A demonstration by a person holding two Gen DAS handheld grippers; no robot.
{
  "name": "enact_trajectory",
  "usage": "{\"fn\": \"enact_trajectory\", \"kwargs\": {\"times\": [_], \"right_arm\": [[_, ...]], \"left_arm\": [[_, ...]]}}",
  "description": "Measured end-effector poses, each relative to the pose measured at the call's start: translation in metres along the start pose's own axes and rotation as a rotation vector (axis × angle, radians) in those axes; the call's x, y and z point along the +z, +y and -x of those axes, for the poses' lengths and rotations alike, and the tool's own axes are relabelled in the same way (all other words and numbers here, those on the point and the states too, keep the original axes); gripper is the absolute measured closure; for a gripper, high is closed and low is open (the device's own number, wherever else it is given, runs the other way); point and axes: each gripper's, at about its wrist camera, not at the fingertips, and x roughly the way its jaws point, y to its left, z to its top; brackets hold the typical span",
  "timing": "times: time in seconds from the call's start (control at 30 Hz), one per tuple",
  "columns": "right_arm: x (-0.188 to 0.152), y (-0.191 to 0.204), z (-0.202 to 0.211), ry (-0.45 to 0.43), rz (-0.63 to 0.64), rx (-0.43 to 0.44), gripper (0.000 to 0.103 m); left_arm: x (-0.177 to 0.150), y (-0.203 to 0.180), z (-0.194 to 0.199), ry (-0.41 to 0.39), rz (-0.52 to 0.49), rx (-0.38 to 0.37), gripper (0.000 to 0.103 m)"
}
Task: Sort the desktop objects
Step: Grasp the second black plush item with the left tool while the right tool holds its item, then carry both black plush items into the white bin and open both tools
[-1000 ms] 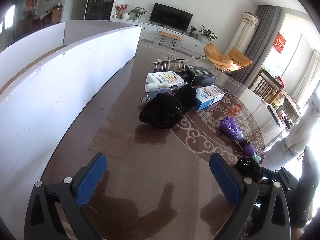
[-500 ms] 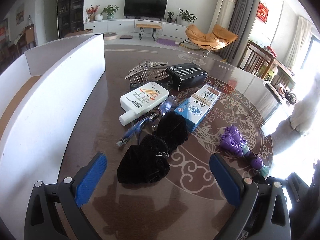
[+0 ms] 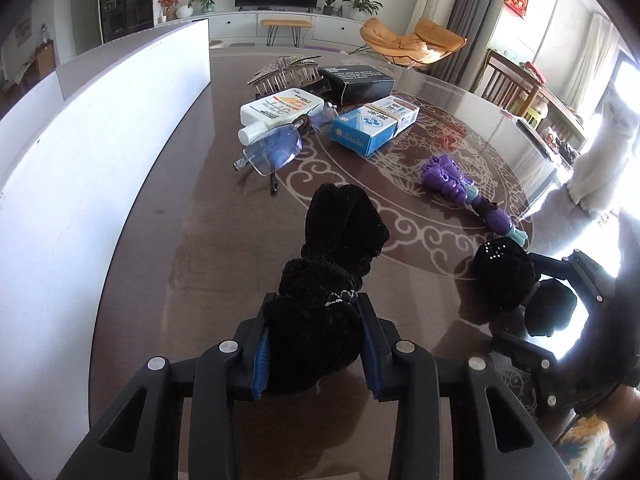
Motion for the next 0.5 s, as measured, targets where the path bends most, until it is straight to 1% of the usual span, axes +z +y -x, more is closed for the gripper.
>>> {"fn": "enact_trajectory", "kwargs": {"times": [0.07, 0.1, 0.13, 0.17, 0.2, 0.23, 0.27, 0.3, 0.33, 0.4, 0.43, 0.5], "right_arm": [[0.0, -0.001, 0.0, -0.002, -0.004, 0.007, 0.0], [0.0, -0.002, 0.003, -0.013, -0.013, 0.037, 0.0], [-0.001, -0.005, 0.007, -0.033, -0.019, 0.106, 0.003], [-0.002, -0.007, 0.01, -0.047, -0.022, 0.157, 0.009], [-0.001, -0.008, 0.011, -0.041, -0.025, 0.158, 0.012], [0.001, -0.007, 0.011, -0.026, -0.022, 0.138, 0.019], [0.004, -0.005, 0.01, -0.014, -0.013, 0.134, 0.031], [0.007, -0.002, 0.01, -0.005, 0.0, 0.129, 0.041], [0.01, 0.0, 0.009, 0.003, 0.011, 0.115, 0.066], [0.017, 0.004, 0.012, 0.015, 0.027, 0.089, 0.066], [0.02, 0.008, 0.019, -0.002, 0.046, 0.067, 0.066], [0.028, 0.015, 0.038, -0.037, 0.071, 0.07, 0.066]], "left_arm": [[-0.009, 0.001, 0.01, -0.001, 0.0, 0.005, 0.066], [-0.011, 0.002, 0.015, -0.009, 0.002, 0.005, 0.066], [-0.013, 0.004, 0.021, -0.019, 0.009, 0.003, 0.066], [-0.015, 0.006, 0.025, -0.031, 0.022, -0.004, 0.066], [-0.015, 0.009, 0.029, -0.041, 0.038, -0.015, 0.066], [-0.016, 0.011, 0.032, -0.049, 0.053, -0.024, 0.066], [-0.015, 0.014, 0.035, -0.059, 0.07, -0.036, 0.066], [-0.015, 0.016, 0.039, -0.071, 0.089, -0.05, 0.066], [-0.017, 0.019, 0.047, -0.091, 0.108, -0.067, 0.066], [-0.02, 0.028, 0.069, -0.145, 0.142, -0.092, 0.066], [-0.022, 0.035, 0.083, -0.174, 0.158, -0.095, 0.066], [-0.023, 0.054, 0.112, -0.232, 0.193, -0.095, 0.066]]}}
